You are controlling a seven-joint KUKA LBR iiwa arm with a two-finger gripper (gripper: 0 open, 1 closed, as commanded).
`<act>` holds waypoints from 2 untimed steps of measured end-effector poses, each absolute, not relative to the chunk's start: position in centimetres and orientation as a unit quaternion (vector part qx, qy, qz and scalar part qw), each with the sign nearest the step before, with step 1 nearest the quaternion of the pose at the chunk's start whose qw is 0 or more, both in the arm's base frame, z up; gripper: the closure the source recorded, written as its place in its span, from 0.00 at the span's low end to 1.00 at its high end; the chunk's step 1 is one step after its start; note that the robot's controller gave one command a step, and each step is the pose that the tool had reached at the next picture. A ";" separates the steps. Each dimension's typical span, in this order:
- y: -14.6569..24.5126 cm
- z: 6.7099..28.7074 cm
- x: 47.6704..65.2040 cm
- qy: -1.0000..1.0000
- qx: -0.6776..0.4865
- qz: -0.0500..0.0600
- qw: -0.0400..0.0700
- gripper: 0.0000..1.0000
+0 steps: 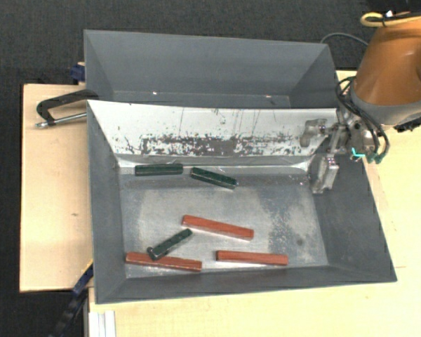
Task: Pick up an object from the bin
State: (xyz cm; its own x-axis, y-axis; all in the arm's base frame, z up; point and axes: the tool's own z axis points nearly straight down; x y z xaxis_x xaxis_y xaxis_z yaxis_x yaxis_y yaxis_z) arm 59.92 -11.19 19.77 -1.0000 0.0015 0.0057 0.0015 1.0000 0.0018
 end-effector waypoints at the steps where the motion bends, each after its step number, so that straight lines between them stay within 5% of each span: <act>1: -11.2 20.3 60.1 -1.000 0.000 0.000 -0.001 0.00; 2: -10.6 16.2 58.0 -1.000 -0.011 0.000 -0.005 0.00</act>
Offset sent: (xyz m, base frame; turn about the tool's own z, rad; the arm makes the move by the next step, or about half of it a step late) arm -0.0667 0.0172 -0.1277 0.0608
